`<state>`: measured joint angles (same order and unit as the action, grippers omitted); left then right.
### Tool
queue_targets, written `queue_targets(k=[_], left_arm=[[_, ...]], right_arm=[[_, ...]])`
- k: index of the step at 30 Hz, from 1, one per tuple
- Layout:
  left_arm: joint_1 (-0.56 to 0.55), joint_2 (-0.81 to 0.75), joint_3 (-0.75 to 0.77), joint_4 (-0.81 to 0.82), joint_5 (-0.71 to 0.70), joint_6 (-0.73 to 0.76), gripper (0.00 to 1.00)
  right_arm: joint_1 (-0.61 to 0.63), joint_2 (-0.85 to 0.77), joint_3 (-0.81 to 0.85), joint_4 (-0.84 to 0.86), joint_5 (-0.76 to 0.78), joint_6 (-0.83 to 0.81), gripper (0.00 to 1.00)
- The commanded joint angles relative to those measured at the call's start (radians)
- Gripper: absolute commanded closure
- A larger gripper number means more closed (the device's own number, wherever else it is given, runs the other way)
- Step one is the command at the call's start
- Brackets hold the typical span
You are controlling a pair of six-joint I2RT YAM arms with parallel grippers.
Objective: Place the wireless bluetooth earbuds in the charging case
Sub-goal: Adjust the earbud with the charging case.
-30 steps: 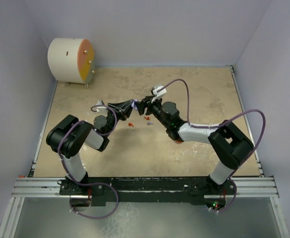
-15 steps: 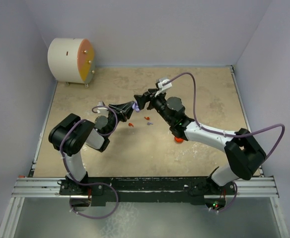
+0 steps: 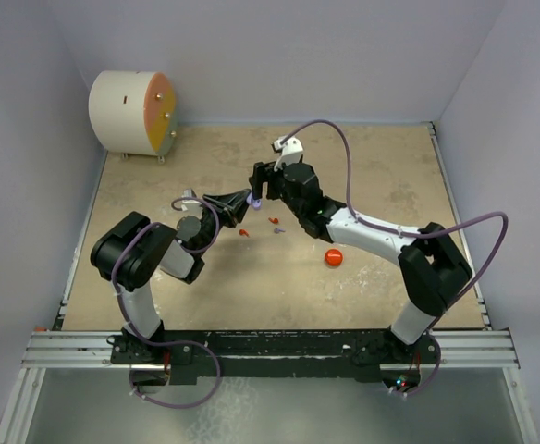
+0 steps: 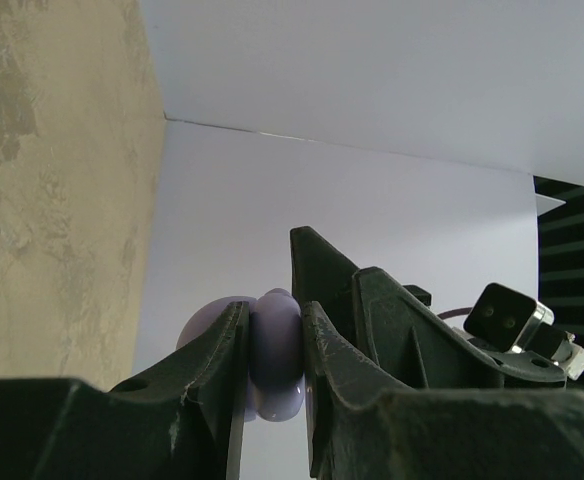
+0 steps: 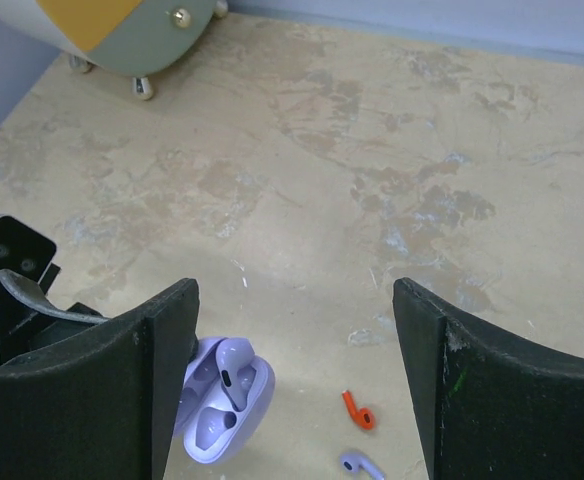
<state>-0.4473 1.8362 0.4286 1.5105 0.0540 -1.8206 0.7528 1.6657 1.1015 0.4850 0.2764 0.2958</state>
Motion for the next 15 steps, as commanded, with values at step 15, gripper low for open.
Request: queue_targets(k=[15], left_arm=[[-0.002,-0.043,0.032,0.113,0.026,0.036,1.0]], right_arm=[[-0.025,0.057,0.155,-0.2,0.029,0.038,0.19]])
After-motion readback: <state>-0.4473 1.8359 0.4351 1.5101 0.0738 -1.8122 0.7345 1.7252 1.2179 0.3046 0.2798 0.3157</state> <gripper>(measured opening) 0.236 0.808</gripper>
